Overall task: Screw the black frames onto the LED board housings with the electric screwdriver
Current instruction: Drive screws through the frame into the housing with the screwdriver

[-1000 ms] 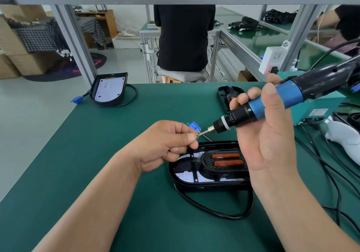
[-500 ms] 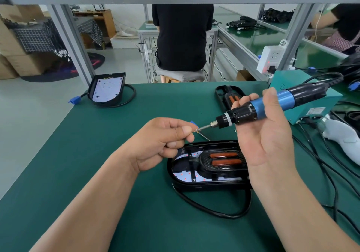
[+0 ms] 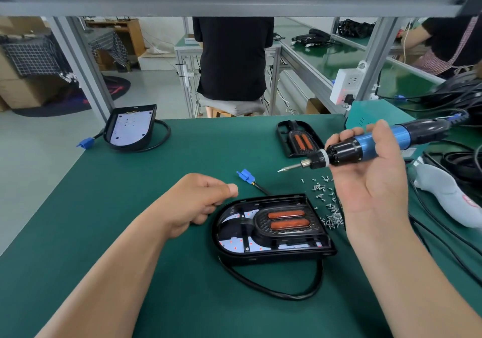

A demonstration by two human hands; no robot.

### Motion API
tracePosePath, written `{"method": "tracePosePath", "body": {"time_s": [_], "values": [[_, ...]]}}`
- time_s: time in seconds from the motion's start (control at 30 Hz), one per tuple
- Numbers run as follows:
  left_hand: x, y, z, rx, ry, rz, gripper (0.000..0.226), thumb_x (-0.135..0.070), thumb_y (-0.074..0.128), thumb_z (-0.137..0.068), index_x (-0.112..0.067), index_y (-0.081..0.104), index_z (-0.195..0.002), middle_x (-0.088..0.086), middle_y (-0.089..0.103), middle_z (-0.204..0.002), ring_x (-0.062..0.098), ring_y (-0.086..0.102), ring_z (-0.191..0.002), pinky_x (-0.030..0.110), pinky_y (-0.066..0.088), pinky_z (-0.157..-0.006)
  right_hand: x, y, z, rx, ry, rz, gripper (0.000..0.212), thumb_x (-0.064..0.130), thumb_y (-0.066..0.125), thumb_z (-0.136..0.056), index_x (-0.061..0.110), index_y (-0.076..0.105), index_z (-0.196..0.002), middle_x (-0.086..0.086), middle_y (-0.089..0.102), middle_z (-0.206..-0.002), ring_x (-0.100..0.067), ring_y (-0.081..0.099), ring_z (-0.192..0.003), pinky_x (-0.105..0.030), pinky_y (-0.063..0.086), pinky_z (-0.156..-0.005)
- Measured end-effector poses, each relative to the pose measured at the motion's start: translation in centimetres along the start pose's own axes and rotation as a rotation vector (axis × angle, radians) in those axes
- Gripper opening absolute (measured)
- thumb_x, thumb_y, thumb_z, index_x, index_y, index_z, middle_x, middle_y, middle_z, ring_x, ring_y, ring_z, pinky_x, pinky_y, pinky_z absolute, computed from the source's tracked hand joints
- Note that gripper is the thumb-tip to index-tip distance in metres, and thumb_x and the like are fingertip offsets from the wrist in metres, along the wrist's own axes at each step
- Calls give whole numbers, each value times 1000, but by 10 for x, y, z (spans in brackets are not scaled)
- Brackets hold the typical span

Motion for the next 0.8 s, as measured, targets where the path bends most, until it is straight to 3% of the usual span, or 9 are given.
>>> {"method": "tracePosePath", "body": {"time_s": [0.1, 0.2, 0.3, 0.4, 0.6, 0.8], "values": [[-2, 1, 2, 26, -2, -106, 54, -50, 86, -82, 2, 73, -92, 0, 20, -68, 17, 17, -56, 22, 16, -45, 14, -5, -7, 5, -22, 34, 23, 16, 72, -101, 8, 55, -115, -7, 62, -90, -24, 61, -83, -43, 59, -94], [-3, 3, 2, 43, 1, -184, 54, -61, 85, -72, -9, 80, -90, -2, 25, -64, 19, 20, -56, 23, 18, -46, 24, -11, -12, -2, -48, 86, 21, 16, 69, -102, 10, 55, -116, -6, 62, -88, -22, 61, -80, -41, 59, -89], [-6, 7, 4, 55, 47, -294, 38, -58, 84, -77, -22, 84, -86, -10, 65, -64, 9, 47, -50, 15, 34, -47, 26, -20, -13, 3, -41, 117, 23, 17, 69, -102, 11, 54, -118, -6, 61, -90, -21, 61, -81, -41, 58, -89], [-7, 5, 3, 18, 69, -322, 26, -53, 83, -77, -29, 84, -87, -8, 81, -88, 0, 71, -76, 13, 47, -67, 24, -23, -12, 21, -33, 144, 20, 17, 67, -103, 11, 54, -117, -5, 61, -91, -20, 61, -80, -40, 57, -90], [-14, 7, 3, 3, 127, -275, 31, -53, 82, -72, -25, 83, -86, -2, 80, -88, 5, 71, -79, 23, 51, -76, 23, -16, -6, 123, -40, 198, 19, 19, 65, -104, 16, 55, -121, -3, 60, -89, -19, 61, -77, -39, 56, -86], [-14, 6, 2, 4, 139, -284, 12, -36, 86, -86, -25, 83, -84, -4, 80, -86, -1, 68, -72, 8, 45, -62, 24, -6, 0, 216, -82, 290, 17, 18, 62, -103, 18, 57, -119, -2, 59, -89, -21, 60, -79, -39, 56, -84]]}}
Point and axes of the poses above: each hand's wrist, its own z-axis away from the middle knuckle, its own y-axis out of the palm, x = y × z, the point moved 8 cm from there along -z, towards the middle knuckle
